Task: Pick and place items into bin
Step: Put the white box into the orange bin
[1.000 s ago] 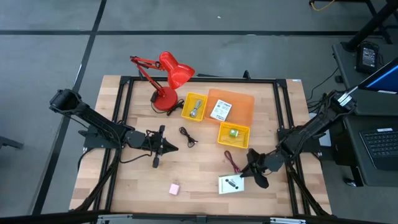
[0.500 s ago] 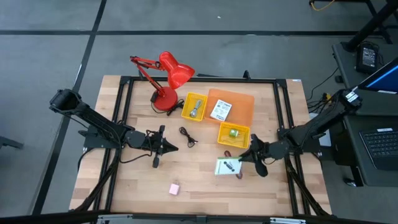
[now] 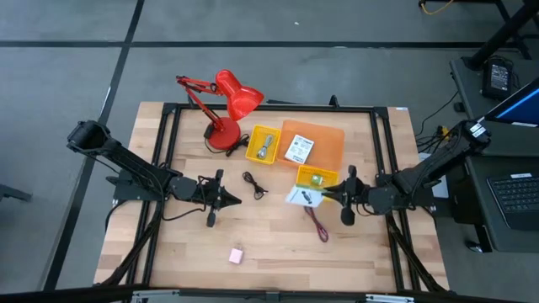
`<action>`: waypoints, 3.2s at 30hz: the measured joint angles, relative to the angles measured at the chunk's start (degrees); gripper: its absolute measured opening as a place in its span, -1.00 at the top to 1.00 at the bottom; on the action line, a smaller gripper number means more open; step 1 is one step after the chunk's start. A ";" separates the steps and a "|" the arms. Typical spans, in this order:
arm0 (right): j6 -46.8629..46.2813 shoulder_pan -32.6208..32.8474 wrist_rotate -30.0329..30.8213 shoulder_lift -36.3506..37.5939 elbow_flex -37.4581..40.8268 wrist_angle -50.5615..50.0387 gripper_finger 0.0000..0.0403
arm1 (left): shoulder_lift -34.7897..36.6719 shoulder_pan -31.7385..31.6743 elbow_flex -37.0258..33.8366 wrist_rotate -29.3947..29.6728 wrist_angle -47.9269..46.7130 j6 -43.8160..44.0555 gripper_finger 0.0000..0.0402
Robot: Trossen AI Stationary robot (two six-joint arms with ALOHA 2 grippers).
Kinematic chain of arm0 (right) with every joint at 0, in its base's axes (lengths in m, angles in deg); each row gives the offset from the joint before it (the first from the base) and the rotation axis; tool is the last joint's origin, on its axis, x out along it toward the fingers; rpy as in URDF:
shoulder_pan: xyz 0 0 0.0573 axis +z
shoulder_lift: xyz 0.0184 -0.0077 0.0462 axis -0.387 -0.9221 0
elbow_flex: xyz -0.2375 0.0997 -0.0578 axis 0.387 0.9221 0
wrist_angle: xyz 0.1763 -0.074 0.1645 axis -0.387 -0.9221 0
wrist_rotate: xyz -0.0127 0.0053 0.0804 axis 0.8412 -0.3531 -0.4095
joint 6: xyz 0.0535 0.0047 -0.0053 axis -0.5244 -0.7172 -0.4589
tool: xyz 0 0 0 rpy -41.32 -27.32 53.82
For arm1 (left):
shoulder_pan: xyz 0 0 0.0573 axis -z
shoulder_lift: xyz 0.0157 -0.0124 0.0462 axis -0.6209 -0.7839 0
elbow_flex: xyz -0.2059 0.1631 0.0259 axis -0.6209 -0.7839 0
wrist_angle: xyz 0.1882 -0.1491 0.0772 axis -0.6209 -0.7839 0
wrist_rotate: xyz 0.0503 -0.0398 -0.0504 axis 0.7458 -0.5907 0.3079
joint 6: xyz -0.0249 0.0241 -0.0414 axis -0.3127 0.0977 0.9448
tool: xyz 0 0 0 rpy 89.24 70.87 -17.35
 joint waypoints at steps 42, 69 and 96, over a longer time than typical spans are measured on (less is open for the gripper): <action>11.66 -37.68 -11.37 2.67 -10.18 -12.29 0.93 | 0.03 -0.06 0.02 13.48 3.89 -15.70 0.97; 5.95 -56.42 -33.97 -3.58 -26.80 -45.48 0.93 | 0.08 -4.58 0.02 13.27 5.19 -18.33 0.97; 13.18 -71.92 -54.38 -20.42 -26.80 -39.99 0.94 | 0.08 -4.56 0.02 13.27 5.16 -17.92 0.97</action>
